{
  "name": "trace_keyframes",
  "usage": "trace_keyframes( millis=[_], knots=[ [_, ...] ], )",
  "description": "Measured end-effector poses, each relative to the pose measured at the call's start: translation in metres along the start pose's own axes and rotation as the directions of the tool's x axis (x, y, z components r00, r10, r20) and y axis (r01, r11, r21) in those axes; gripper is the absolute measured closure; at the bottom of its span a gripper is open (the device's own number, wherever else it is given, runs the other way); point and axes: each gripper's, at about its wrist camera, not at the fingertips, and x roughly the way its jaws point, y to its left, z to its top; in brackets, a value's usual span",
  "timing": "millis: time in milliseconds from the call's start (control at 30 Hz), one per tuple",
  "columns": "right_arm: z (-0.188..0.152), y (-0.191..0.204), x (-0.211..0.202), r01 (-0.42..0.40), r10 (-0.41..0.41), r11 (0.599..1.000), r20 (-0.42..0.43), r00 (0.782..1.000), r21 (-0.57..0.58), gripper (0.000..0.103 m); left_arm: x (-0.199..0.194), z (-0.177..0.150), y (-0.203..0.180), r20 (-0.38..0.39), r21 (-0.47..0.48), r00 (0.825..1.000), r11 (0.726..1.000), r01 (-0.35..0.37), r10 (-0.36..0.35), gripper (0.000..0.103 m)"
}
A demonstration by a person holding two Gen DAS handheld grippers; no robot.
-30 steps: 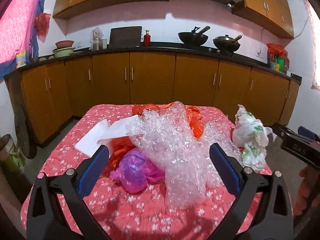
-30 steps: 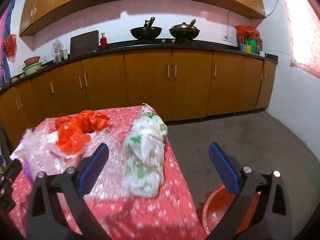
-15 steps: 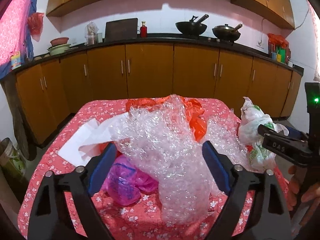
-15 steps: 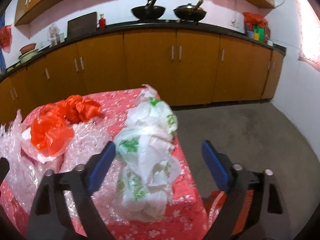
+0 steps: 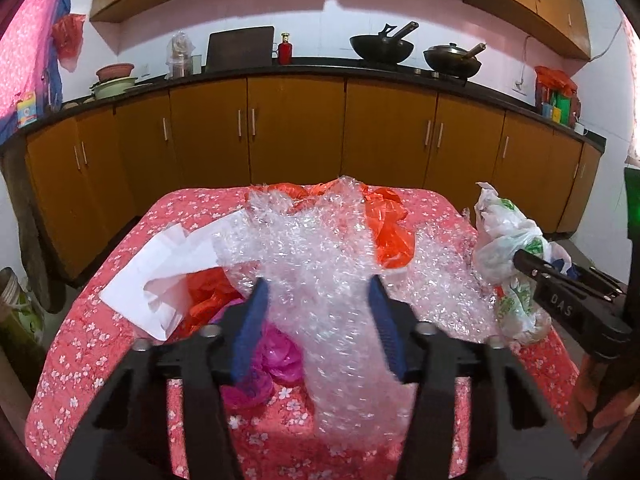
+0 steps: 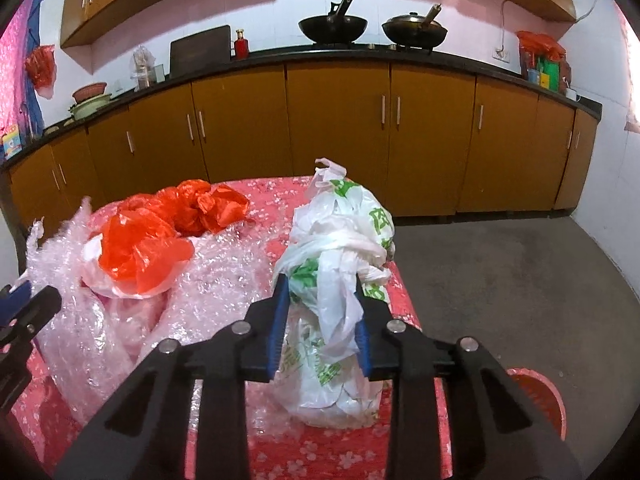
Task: Collect trash
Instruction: 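Grasp bubble wrap with left gripper while right gripper grasps white-green bag, then carry both items to the orange basket and release them inside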
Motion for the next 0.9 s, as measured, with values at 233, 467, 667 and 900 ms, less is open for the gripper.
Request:
trace_keyframes(
  millis=[233,467,667,900],
  knots=[
    [0.001,-0.002,-0.010,-0.014,0.014,1.000,0.024,1.000,0.000,0.076,-0.007,0.004,0.001,0.029,0.021,0.999,0.999,0.034,-0.034,0.084],
    [0.004,-0.003,-0.027,-0.039,0.038,0.999,0.057,0.998,0.006,0.077,-0.019,0.013,0.006,0.070,0.016,0.996,0.999,0.051,-0.052,0.086],
    [0.010,-0.001,-0.046,-0.066,0.065,0.998,0.092,0.994,0.002,0.077,-0.031,0.026,0.016,0.106,-0.009,0.993,0.999,0.045,-0.044,0.087],
    [0.014,-0.005,-0.066,-0.081,0.080,0.997,0.131,0.988,0.001,0.077,-0.043,0.039,0.025,0.141,-0.023,0.990,0.999,0.023,-0.019,0.087]
  ],
)
